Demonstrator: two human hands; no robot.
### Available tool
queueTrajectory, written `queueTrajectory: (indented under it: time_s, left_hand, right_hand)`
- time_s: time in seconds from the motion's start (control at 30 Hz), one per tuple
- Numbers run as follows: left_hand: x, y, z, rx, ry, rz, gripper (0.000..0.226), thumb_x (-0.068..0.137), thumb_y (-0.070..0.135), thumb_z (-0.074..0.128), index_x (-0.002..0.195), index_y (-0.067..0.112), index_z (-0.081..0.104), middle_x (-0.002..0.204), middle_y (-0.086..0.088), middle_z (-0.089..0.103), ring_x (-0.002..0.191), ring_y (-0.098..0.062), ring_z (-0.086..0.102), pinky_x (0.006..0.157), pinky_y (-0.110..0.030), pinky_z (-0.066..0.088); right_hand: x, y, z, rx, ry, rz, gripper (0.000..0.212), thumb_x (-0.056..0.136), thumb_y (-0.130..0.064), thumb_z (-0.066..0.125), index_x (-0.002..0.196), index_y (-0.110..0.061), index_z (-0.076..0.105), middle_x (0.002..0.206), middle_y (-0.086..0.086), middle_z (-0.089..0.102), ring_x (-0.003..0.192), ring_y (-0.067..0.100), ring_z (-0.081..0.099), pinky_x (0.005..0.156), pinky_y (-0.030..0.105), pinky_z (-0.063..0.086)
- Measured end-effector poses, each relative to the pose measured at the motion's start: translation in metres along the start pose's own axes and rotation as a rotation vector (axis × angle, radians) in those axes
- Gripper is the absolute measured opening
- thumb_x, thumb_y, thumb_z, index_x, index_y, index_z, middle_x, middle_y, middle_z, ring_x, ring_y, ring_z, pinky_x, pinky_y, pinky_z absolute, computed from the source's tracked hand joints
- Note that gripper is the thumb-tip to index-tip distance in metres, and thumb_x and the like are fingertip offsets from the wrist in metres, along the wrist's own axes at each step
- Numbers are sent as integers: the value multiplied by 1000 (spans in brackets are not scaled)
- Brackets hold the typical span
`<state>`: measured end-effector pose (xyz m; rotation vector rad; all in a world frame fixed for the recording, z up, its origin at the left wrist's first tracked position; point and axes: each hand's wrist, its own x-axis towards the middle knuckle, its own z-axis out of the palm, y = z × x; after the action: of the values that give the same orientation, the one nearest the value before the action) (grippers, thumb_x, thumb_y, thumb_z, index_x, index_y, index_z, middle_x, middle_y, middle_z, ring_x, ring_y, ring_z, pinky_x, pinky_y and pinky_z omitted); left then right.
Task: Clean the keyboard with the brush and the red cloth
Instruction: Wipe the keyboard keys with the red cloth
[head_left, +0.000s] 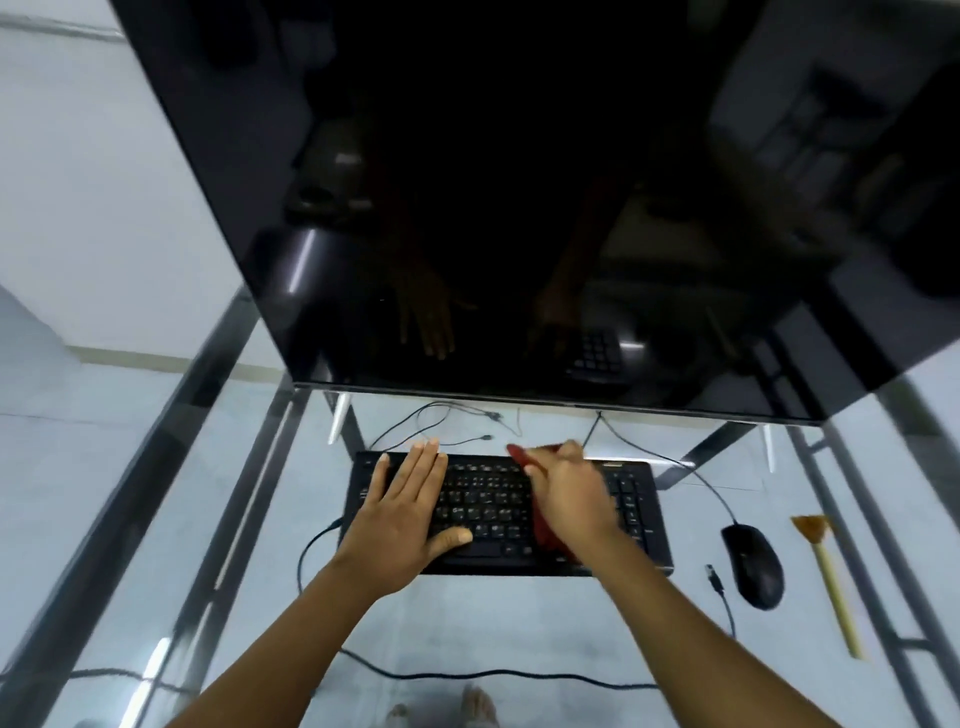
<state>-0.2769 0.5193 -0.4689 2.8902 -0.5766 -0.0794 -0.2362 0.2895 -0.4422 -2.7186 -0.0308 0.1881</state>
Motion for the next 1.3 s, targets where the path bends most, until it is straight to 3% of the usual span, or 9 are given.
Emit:
queueTrajectory:
  time_s: [0.13,0.3,0.47,0.67,0.83,0.93,1.03,1.23,1.3]
  left_hand:
    - [31,35,9,-5,12,108,92,90,76,23,151,7,22,160,-7,13,148,-20,6,115,-46,2]
    - [55,55,19,24,-13,148,93,89,77,16,152,8,17,161,-6,7,148,-19,0,114,-48,-1]
    - [46,56,29,44,-9,148,86,93,71,21,151,8,20,161,-6,12,148,-17,2,114,-47,3]
    - [49,62,27,53,1,160,84,94,70,21,151,8,22,160,-7,14,148,-18,6,115,-48,6]
    - [50,62,27,77,-6,163,88,92,73,24,150,6,24,159,-9,17,148,-21,11,114,-50,8]
    - [58,66,26,70,-14,190,90,91,74,24,151,7,22,160,-8,15,148,-20,8,114,-48,6]
    - [56,63,27,70,-22,184,91,91,75,24,151,8,20,161,-6,11,149,-19,4,115,-47,5]
    - [54,65,30,60,-32,181,91,90,75,24,152,8,17,161,-5,10,149,-18,3,116,-48,5]
    - [57,68,30,53,-31,187,91,90,75,24,152,9,18,161,-5,11,149,-18,3,116,-47,5]
  right_hand:
    - [-35,10,-4,-29,-54,-213,35,97,-35,50,131,-33,54,114,6,49,86,27,65,77,37,57]
    - [-11,46,-28,-98,245,-26,30,93,-34,56,121,-27,64,104,4,52,92,23,56,83,39,51]
    - [-54,33,8,-119,117,-302,34,86,-34,64,119,-31,54,104,-2,54,91,22,57,69,36,51]
    - [-32,81,-39,-89,275,-15,20,88,-61,51,92,-44,60,103,-6,57,93,16,59,84,39,51]
    - [-50,69,-25,-127,74,-262,14,93,-47,49,97,-34,53,102,-7,56,85,12,60,70,32,50]
    - [-36,94,-49,-172,189,-15,25,90,-53,51,86,-28,51,87,-4,64,72,19,63,60,32,47]
    - [-21,104,-54,67,306,294,16,96,-29,49,105,-29,63,97,-6,52,79,19,57,73,32,51]
    - [-41,60,-16,31,93,-138,12,94,-38,47,101,-39,57,102,-2,60,78,13,51,69,30,46]
    - [-37,71,-33,128,132,40,12,91,-46,48,93,-35,53,99,-4,62,77,16,55,72,34,49]
